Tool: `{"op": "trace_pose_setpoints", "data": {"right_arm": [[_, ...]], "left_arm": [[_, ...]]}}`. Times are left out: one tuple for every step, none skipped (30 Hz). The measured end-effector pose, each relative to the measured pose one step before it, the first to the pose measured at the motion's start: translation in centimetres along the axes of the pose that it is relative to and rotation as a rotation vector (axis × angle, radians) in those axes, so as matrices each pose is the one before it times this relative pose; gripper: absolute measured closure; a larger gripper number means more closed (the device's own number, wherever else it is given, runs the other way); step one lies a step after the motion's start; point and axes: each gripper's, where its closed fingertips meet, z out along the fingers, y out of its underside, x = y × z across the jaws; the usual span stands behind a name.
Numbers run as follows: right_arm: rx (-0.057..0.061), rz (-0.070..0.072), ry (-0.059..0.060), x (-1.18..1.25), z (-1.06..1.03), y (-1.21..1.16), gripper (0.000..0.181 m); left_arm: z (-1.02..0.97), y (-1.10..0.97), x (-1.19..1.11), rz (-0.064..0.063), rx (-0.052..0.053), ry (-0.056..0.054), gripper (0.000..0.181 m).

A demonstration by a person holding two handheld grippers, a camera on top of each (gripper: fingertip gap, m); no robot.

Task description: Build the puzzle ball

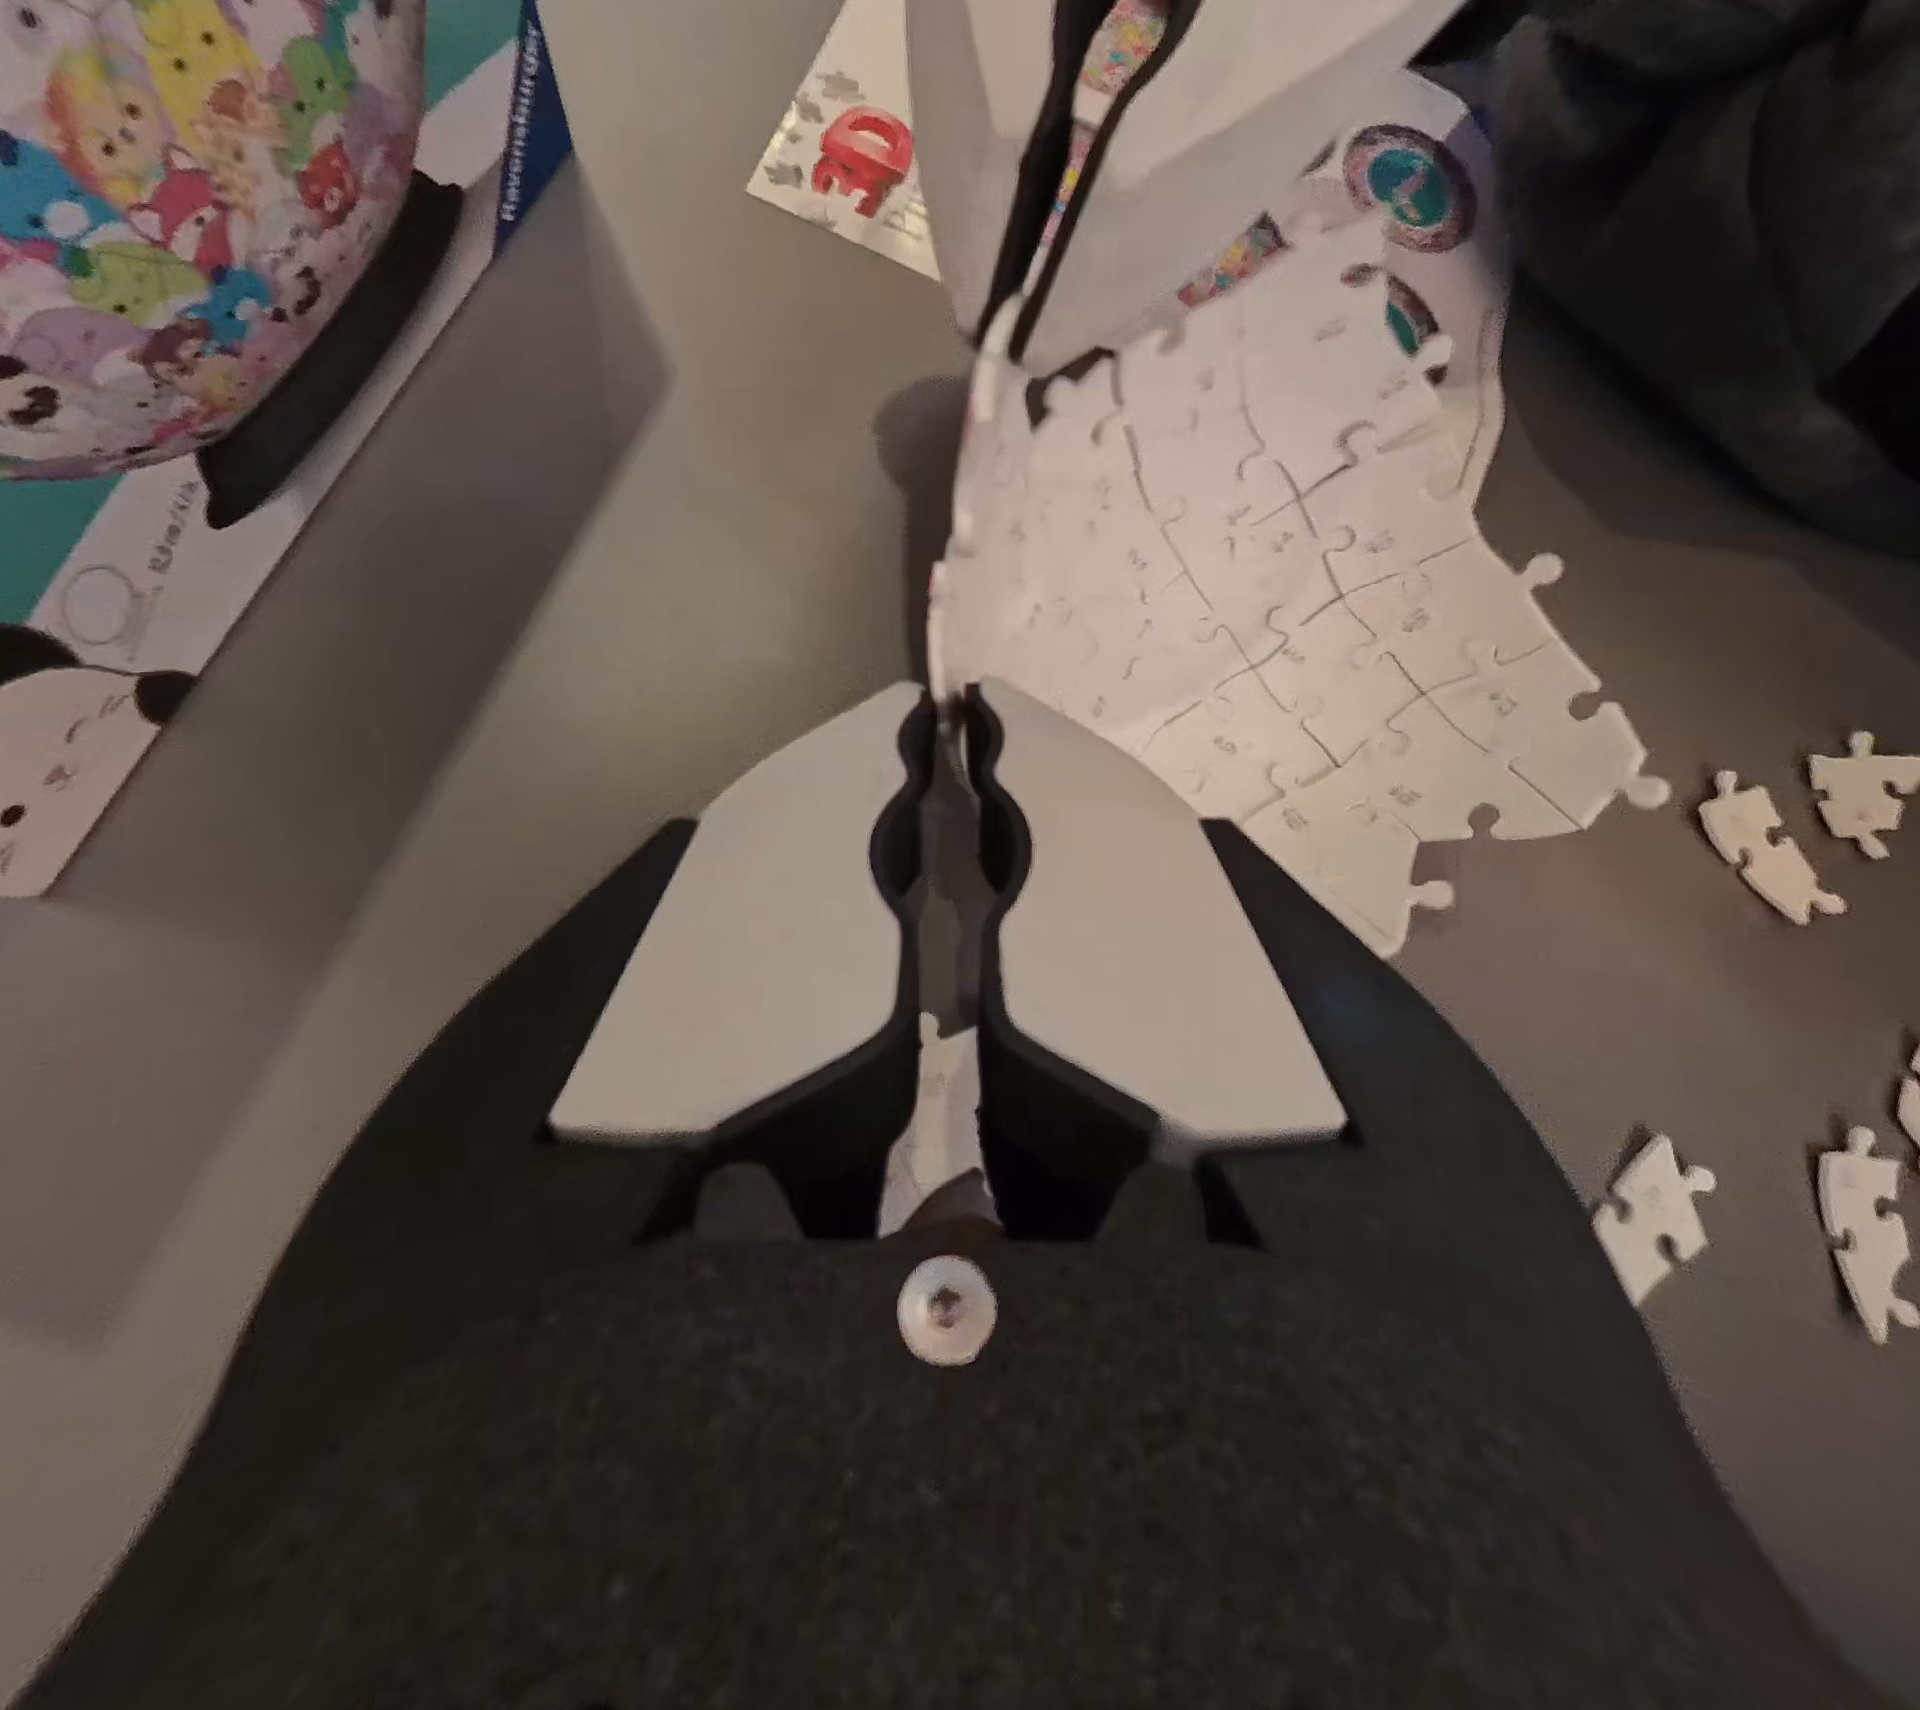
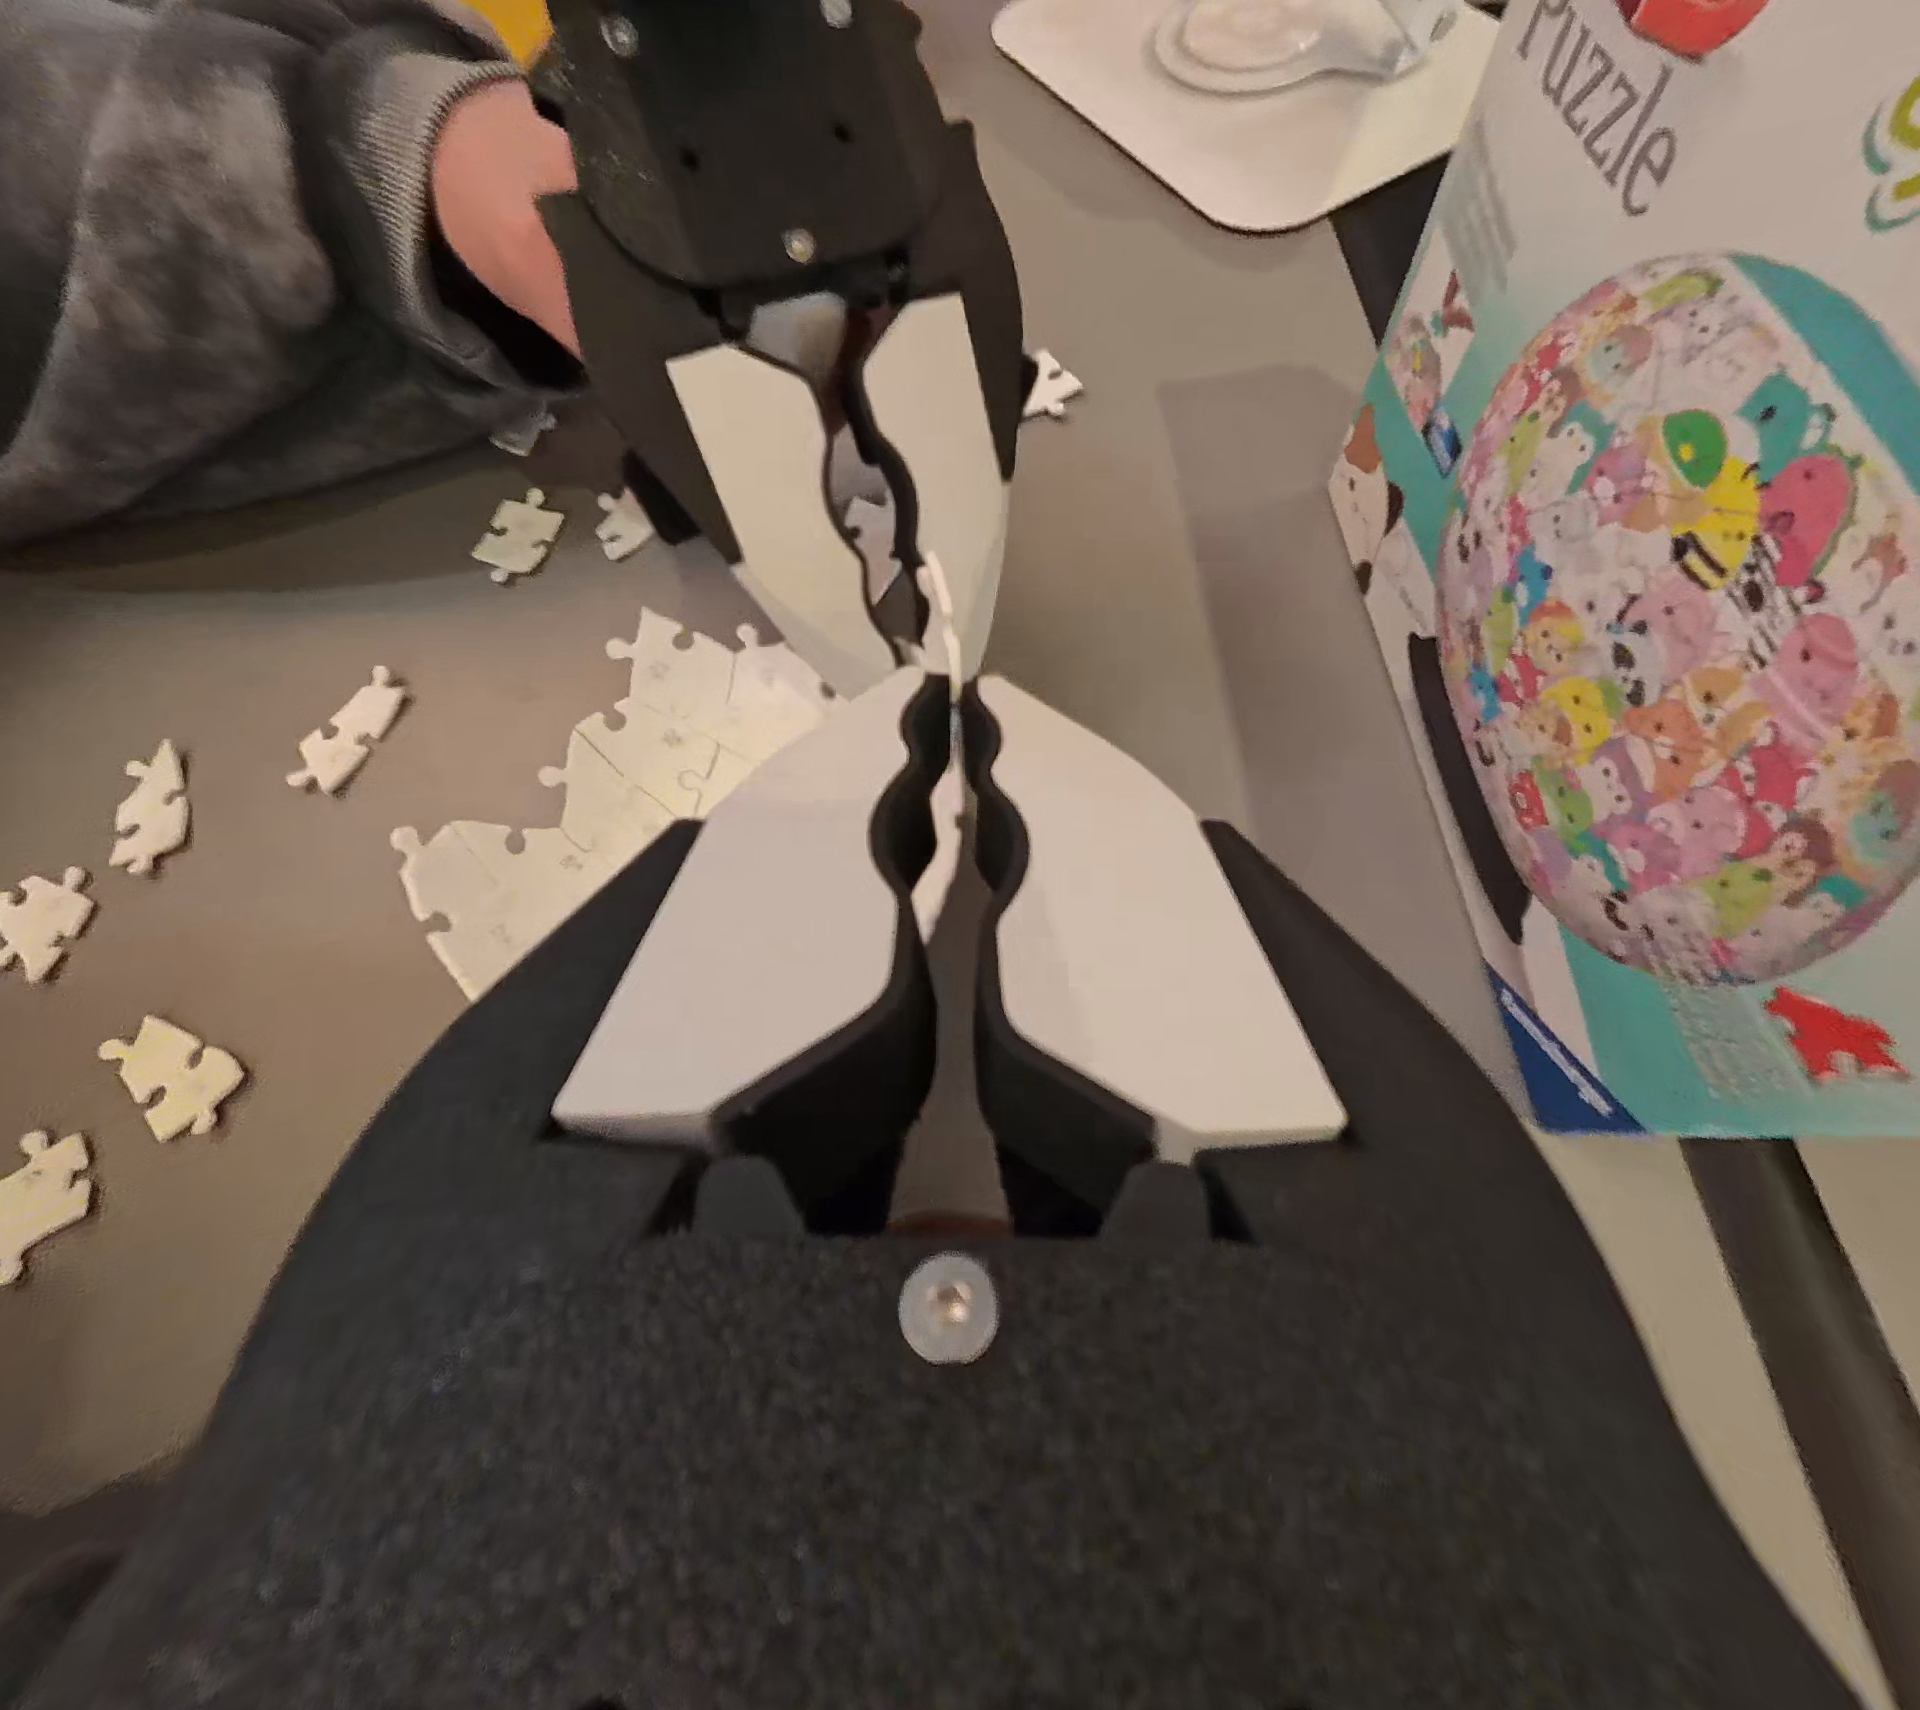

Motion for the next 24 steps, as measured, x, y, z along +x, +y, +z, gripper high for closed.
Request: {"op": "trace_pose_setpoints", "data": {"right_arm": [[0.0113, 0.0087, -0.0159, 0.013, 0.158, 0.159, 0.179], [-0.0004, 0.0088, -0.0117, 0.075, 0.19, 0.285, 0.179], [0.0005, 0.0036, -0.0081, 0.062, 0.206, 0.237, 0.179], [-0.0061, 0.0001, -0.0035, 0.086, 0.239, 0.253, 0.179], [-0.013, 0.0031, 0.0019, 0.18, 0.255, 0.293, 0.179], [-0.0135, 0.0029, 0.0011, 0.149, 0.216, 0.238, 0.179], [0.0019, 0.0016, -0.008, -0.059, 0.156, 0.042, 0.179], [-0.0049, 0.0043, -0.005, -0.024, 0.125, 0.152, 0.179], [-0.0127, 0.0036, 0.0004, 0.038, 0.089, 0.255, 0.179], [0.0003, 0.0018, -0.0065, -0.078, 0.055, 0.078, 0.179], [0.0018, 0.0019, -0.0043, -0.022, 0.045, 0.066, 0.179], [0.0006, 0.0063, -0.0027, 0.02, 0.036, 0.045, 0.179], [0.0114, 0.0043, -0.0056, -0.025, 0.012, -0.089, 0.179], [0.0135, 0.0032, -0.004, -0.004, -0.008, -0.13, 0.179], [0.0033, 0.003, -0.0009, 0.033, -0.013, -0.002, 0.179], [-0.0012, 0.0011, -0.0038, -0.031, 0.015, 0.066, 0.179], [0.0034, -0.0022, -0.0055, -0.085, 0.019, -0.01, 0.179], [0.0003, -0.0015, -0.0039, -0.04, 0.038, 0.046, 0.179], [-0.0073, 0.001, -0.0033, -0.036, 0.082, 0.142, 0.179], [0.0007, -0.005, -0.0032, -0.058, 0.073, 0.0, 0.179], [-0.0021, -0.0054, 0.0015, -0.015, 0.031, 0.031, 0.179], [-0.0027, -0.0011, -0.0002, -0.012, 0.004, 0.026, 0.179], [-0.0046, -0.0034, 0.0002, -0.044, -0.051, 0.005, 0.179], [-0.0048, -0.0074, 0.0018, -0.076, -0.04, -0.004, 0.179]], "left_arm": [[0.159, -0.01, 0.047, -0.0019, -0.0012, 0.0145, 0.174], [0.092, -0.009, 0.072, -0.0044, 0.0004, 0.0141, 0.178], [0.061, 0.073, 0.116, -0.0032, -0.005, 0.0162, 0.178], [0.037, 0.083, 0.018, 0.0006, -0.0046, 0.01, 0.177], [0.016, 0.005, 0.022, -0.0013, 0.0032, 0.0111, 0.178], [0.029, 0.039, 0.025, -0.0053, 0.0022, 0.0153, 0.178], [0.025, 0.014, 0.021, -0.0107, 0.0032, 0.0183, 0.178], [0.038, 0.007, 0.02, -0.012, 0.0057, 0.0173, 0.178], [0.063, 0.044, 0.025, -0.0058, 0.0032, 0.0147, 0.178], [0.062, 0.084, 0.047, -0.0023, 0.0013, 0.0133, 0.178], [0.059, 0.057, 0.042, -0.0025, 0.0018, 0.0099, 0.179], [0.027, 0.036, 0.001, -0.0062, 0.0027, 0.0071, 0.179], [0.012, -0.006, 0.016, -0.0072, 0.0039, 0.0061, 0.179], [0.019, 0.005, 0.006, -0.0029, 0.0022, 0.0021, 0.179], [0.009, 0.014, -0.012, -0.0015, -0.0002, -0.0005, 0.179], [0.002, -0.011, 0.029, -0.0017, 0.0006, 0.002, 0.179], [0.024, -0.008, 0.045, -0.0004, 0.0017, 0.0038, 0.179], [0.032, 0.018, 0.028, -0.0018, 0.0008, 0.004, 0.179], [0.047, 0.036, 0.013, -0.0035, -0.0006, 0.0049, 0.179], [0.052, 0.034, 0.021, -0.003, -0.0003, 0.0052, 0.179], [0.031, 0.026, -0.006, -0.001, -0.0003, 0.0019, 0.179], [0.011, 0.008, 0.021, -0.0014, 0.0002, 0.0022, 0.179], [0.01, -0.016, 0.049, -0.0004, -0.0001, 0.0026, 0.179], [0.016, -0.009, 0.049, 0.0012, -0.0016, 0.0011, 0.179]]}}
